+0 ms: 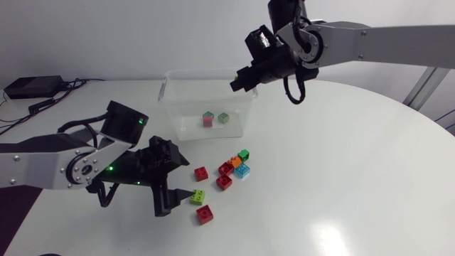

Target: Place the duplo bricks in the container

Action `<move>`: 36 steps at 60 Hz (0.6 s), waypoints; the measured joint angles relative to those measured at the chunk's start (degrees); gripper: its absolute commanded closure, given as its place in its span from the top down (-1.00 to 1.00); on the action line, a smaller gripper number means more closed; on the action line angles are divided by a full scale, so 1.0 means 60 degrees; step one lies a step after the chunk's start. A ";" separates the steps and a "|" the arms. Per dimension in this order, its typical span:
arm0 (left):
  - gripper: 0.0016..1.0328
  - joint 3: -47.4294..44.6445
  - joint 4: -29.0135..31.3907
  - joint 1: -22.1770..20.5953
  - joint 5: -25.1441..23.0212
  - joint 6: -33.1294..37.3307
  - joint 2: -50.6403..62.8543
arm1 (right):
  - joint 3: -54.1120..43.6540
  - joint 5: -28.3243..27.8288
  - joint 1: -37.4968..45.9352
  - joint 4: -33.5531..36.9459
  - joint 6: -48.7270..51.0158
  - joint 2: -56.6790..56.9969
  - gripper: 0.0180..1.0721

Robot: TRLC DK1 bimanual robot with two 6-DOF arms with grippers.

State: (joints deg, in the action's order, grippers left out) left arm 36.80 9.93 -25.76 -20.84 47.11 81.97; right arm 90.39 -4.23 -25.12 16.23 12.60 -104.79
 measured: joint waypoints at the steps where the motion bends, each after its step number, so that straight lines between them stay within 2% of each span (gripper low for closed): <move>1: 0.83 -0.0047 -0.0015 -0.0015 -0.0004 0.0025 0.0004 | 0.0080 -0.0004 0.0000 0.0000 -0.0004 -0.0073 -0.49; 16: 0.83 -0.0189 -0.0131 -0.0040 -0.0011 0.0765 0.0313 | 0.0962 0.0026 -0.0011 0.0044 -0.0179 -0.0991 -0.46; 27: 0.83 -0.0189 -0.0157 -0.0022 -0.0076 0.1351 0.0965 | 0.1821 0.0026 -0.0011 0.0535 -0.0182 -0.1789 -0.40; 36: 0.82 -0.0189 -0.0160 -0.0022 -0.0171 0.1796 0.1395 | 0.2051 0.0026 -0.0015 0.0608 -0.0182 -0.2069 -0.01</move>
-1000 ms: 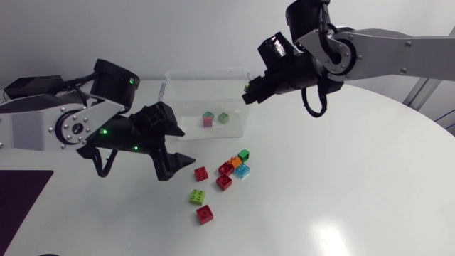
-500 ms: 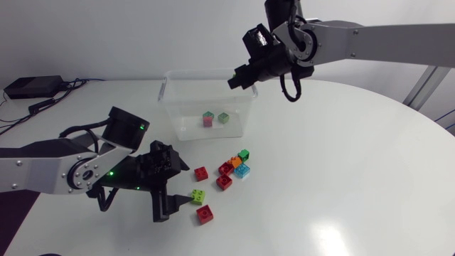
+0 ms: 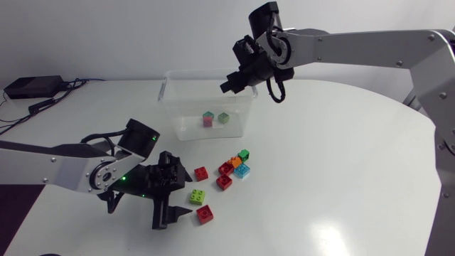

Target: Place the duplo bricks in the container

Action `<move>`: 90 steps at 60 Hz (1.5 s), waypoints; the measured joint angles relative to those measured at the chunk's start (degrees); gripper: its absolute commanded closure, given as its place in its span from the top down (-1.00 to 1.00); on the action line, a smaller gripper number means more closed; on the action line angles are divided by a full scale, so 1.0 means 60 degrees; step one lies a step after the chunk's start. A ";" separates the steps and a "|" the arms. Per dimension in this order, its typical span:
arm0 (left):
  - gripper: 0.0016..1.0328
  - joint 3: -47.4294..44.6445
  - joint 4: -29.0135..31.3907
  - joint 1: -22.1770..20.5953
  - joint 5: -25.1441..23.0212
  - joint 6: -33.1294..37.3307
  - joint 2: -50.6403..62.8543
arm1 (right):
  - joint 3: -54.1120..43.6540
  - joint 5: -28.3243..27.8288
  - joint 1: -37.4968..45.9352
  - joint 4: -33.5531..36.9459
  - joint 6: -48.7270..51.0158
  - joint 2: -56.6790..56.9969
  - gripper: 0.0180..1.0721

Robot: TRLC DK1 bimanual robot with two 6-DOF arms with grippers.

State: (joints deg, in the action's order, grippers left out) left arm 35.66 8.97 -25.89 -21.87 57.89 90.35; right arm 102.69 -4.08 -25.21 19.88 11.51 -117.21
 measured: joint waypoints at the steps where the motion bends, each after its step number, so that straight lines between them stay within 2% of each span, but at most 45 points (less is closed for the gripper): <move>1: 0.81 0.0000 -0.0004 0.0000 -0.0011 0.0029 0.0040 | 0.0022 0.0004 -0.0004 0.0029 0.0000 -0.0011 0.04; 8: 0.77 0.0029 -0.0007 0.0004 -0.0018 0.0284 0.0470 | 0.0255 0.0004 -0.0015 0.0215 -0.0004 -0.0142 0.53; 10: 0.77 0.0062 0.0000 0.0011 -0.0029 0.0375 0.0601 | 0.0299 0.0004 -0.0018 0.0233 -0.0004 -0.0168 0.72; 12: 0.77 0.0120 0.0000 0.0011 -0.0040 0.0459 0.0739 | 0.0332 0.0011 -0.0036 0.0277 -0.0007 -0.0182 0.80; 25: 0.76 0.0801 -0.0007 0.0011 -0.0084 0.0714 0.1457 | 0.0361 0.0040 -0.0058 0.0463 -0.0029 -0.0189 0.86; 35: 0.33 0.1078 -0.0022 0.0007 -0.0098 0.0747 0.1708 | -0.0594 0.0106 -0.0219 0.0448 -0.0062 0.0452 0.86; 44: -0.35 0.1097 -0.0040 -0.0004 -0.0229 0.0783 0.1807 | -0.2116 0.0106 -0.0739 0.0452 -0.0073 0.1829 0.86; 59: -0.38 0.1100 -0.0066 -0.0197 -0.0404 0.0783 0.1894 | -0.4379 0.0437 -0.1756 0.0423 -0.0288 0.3585 0.86; 71: -0.40 0.1111 0.0040 -0.0342 -0.0404 0.0780 0.1847 | -0.4615 0.0492 -0.1865 0.0452 -0.0317 0.3891 0.86; 81: -0.40 0.1111 0.0696 -0.0364 -0.0393 0.0772 0.1388 | -0.4881 0.0506 -0.2186 0.0685 -0.0539 0.4572 0.88; 90: -0.40 0.1133 0.1315 -0.0047 -0.0401 0.0667 0.0259 | -0.5417 0.0503 -0.2641 0.0838 -0.0838 0.4852 0.88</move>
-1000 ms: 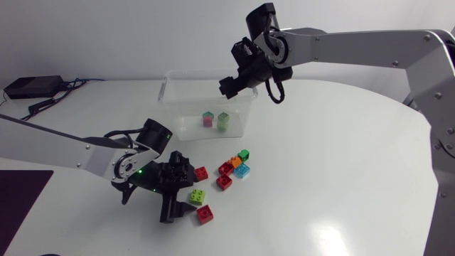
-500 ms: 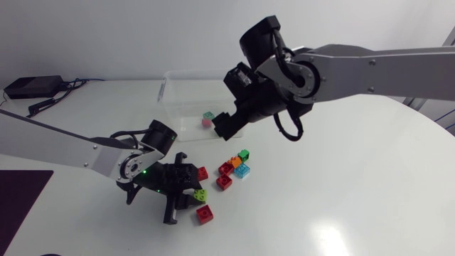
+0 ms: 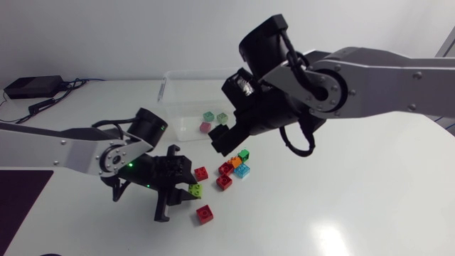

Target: Place the duplo bricks in the container

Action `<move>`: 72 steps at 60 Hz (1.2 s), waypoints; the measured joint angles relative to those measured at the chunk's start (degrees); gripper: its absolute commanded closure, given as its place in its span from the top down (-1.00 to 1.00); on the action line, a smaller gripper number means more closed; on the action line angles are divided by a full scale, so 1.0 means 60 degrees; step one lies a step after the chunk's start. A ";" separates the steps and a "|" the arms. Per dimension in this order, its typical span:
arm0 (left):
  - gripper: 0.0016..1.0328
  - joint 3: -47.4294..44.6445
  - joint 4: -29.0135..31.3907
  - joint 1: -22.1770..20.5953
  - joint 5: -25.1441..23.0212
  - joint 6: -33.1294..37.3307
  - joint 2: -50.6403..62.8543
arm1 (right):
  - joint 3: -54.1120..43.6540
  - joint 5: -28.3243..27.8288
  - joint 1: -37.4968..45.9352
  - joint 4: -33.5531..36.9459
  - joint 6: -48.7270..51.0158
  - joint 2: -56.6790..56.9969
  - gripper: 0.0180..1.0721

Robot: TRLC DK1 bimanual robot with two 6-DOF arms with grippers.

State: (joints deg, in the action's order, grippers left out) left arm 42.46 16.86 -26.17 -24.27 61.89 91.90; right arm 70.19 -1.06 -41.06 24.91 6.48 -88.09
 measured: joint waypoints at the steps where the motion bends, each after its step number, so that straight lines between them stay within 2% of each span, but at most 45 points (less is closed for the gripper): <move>1: -0.40 0.0018 0.0084 0.0040 0.0000 -0.0007 -0.0131 | -0.0044 0.0004 -0.0044 0.0040 -0.0025 0.0000 0.88; 13: -0.40 0.0954 0.1049 0.0714 -0.0182 -0.0280 -0.1410 | -0.0459 -0.0007 -0.0543 0.0357 -0.0342 -0.0295 0.88; 24: -0.40 0.2572 0.1118 0.1552 -0.0412 -0.1056 -0.1639 | -0.0459 0.0000 -0.0922 0.0401 -0.0601 -0.1013 0.88; 28: -0.40 0.3042 0.0856 0.1781 -0.0434 -0.1457 -0.1636 | -0.0459 -0.0007 -0.1053 0.0517 -0.0699 -0.1308 0.89; 38: -0.40 0.3934 -0.0528 0.2047 -0.0430 -0.2754 -0.1137 | -0.0408 -0.0036 -0.1395 0.0692 -0.0984 -0.2036 0.89; 58: -0.36 0.5399 -0.1319 0.2211 -0.0120 -0.3949 0.1228 | 0.0160 -0.0299 -0.1774 0.1151 -0.1424 -0.2776 0.89; 61: -0.31 0.5639 -0.1326 0.2240 -0.0007 -0.4022 0.1526 | 0.0222 -0.0339 -0.1814 0.1217 -0.1497 -0.2827 0.89; 72: 0.28 0.6189 -0.1563 0.2244 0.0251 -0.4309 0.2262 | 0.0288 -0.0525 -0.1982 0.1362 -0.1694 -0.3093 0.89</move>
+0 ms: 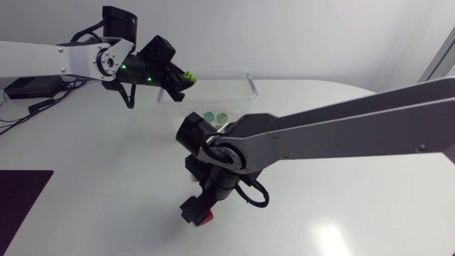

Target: Place the duplo bricks in the container

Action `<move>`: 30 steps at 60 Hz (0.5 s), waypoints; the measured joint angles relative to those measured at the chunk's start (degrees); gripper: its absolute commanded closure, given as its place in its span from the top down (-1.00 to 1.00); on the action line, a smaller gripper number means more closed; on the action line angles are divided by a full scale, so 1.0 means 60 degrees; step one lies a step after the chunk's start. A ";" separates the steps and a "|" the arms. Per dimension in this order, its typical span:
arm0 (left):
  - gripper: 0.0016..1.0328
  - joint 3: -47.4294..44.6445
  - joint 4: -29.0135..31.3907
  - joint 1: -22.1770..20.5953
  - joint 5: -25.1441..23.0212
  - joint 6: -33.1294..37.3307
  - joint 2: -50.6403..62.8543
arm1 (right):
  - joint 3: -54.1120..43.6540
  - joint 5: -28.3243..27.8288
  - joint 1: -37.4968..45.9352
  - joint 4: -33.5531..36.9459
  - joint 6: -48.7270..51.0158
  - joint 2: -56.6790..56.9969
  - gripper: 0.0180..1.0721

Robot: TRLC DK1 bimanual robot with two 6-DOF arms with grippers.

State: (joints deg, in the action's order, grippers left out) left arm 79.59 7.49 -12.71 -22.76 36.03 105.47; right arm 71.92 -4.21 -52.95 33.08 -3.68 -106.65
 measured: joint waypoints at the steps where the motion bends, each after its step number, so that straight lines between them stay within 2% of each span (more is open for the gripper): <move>1: 0.33 0.0025 -0.0025 0.0000 0.0044 -0.0018 0.0025 | 0.0011 -0.0033 -0.0004 0.0011 -0.0015 -0.0022 0.89; 9: 0.46 0.0266 -0.0189 0.0004 0.0197 -0.0208 0.0288 | 0.0197 -0.0240 -0.0062 0.0237 -0.0062 -0.0277 0.89; 14: 0.62 0.0441 -0.0248 0.0015 0.0288 -0.0277 0.0426 | 0.0321 -0.0273 -0.0146 0.0295 -0.0076 -0.0448 0.89; 20: 0.66 0.0536 -0.0291 0.0062 0.0335 -0.0423 0.0506 | 0.0437 -0.0302 -0.0335 0.0419 -0.0193 -0.0623 0.89; 30: 0.68 0.0532 -0.0324 0.0182 0.0339 -0.0495 0.0495 | 0.0488 -0.0302 -0.0565 0.0510 -0.0364 -0.0845 0.75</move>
State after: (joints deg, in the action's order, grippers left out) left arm 82.78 5.54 -11.62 -20.73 33.06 108.44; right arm 74.85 -6.02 -56.34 36.14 -5.87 -111.72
